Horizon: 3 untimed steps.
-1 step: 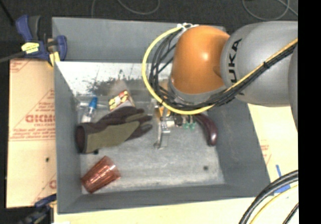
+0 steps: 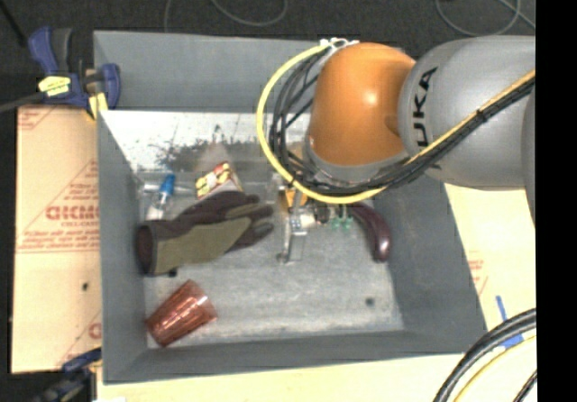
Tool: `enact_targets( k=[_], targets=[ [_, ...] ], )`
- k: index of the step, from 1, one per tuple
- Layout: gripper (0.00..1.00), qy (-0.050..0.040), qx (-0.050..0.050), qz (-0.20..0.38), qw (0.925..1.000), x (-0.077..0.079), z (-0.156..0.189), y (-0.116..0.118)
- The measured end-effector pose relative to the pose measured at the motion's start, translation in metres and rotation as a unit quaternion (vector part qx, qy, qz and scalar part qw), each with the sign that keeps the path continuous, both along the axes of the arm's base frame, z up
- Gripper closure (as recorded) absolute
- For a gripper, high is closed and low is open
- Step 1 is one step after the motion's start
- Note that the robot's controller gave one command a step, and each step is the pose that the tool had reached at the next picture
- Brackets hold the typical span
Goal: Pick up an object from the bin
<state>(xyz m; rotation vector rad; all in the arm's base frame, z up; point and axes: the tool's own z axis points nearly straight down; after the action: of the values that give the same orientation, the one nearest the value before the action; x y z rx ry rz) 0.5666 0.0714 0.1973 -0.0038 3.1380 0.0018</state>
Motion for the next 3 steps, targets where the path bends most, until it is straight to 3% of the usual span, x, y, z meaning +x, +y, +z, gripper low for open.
enact_targets(
  k=[1, 2, 3],
  targets=[
    [0.00, -0.0007, -0.001, 0.049, 0.9988, 0.027, -0.052, 0.021],
    [0.00, 0.0006, 0.000, 0.042, 0.9991, 0.048, -0.061, 0.057],
    [0.00, -0.0031, -0.001, 0.091, 0.9959, 0.056, -0.078, 0.052]
  ],
)
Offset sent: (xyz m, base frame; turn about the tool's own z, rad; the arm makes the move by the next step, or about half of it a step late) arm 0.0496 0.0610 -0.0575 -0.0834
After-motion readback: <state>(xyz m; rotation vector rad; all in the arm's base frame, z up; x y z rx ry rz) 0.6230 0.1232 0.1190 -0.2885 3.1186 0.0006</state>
